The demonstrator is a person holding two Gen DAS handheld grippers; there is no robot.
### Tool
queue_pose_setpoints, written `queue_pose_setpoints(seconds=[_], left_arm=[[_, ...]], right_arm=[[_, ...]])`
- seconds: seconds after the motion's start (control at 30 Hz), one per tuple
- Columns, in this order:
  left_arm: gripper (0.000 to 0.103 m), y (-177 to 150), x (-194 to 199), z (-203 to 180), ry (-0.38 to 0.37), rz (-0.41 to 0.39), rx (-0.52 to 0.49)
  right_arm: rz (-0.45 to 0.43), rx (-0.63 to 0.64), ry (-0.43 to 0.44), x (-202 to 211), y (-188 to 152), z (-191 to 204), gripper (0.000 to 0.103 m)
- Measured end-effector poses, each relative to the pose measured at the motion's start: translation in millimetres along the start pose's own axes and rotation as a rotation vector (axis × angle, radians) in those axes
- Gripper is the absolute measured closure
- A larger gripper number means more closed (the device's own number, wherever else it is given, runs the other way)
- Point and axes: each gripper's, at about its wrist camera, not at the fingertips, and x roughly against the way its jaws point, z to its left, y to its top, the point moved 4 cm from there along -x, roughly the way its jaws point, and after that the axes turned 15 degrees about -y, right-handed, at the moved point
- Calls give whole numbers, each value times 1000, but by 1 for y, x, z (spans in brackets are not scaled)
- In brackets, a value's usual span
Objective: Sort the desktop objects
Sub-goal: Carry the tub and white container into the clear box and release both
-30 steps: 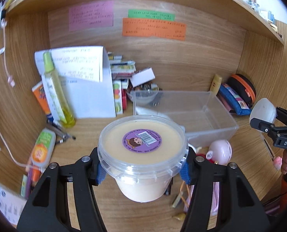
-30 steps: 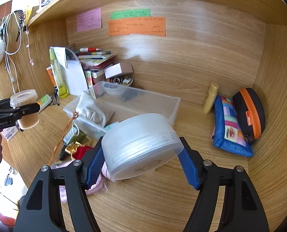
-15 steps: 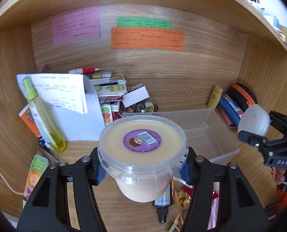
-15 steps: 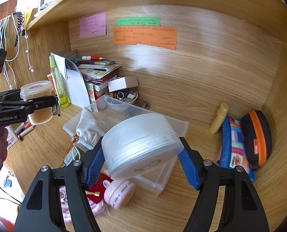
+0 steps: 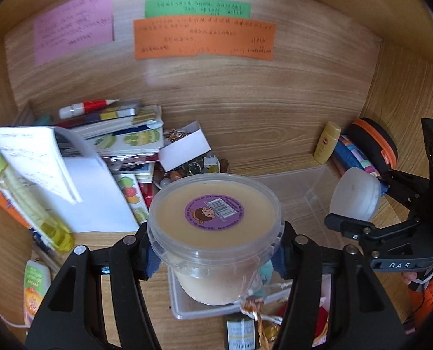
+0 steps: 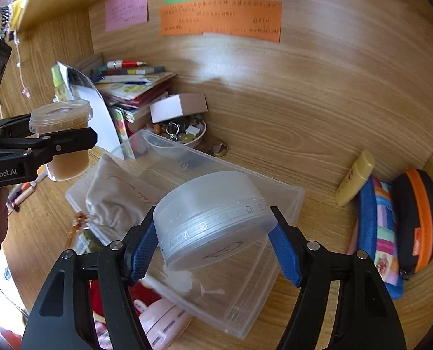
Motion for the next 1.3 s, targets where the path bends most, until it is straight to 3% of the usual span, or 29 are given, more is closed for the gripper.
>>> queue_pose_setpoints(seconds=[0.27,0.8,1.3], left_arm=[[44,3,-36,4,-22,56,-19],[44,-7,-93,4,-84,232,-54],[44,-19,-114,17,-57,333,-37]], right_arm=[[77,37,-2,-43,4,-3,35],[168,107,-15,-75,2,0,35],[322,291,-1,-96,-4,27,35]])
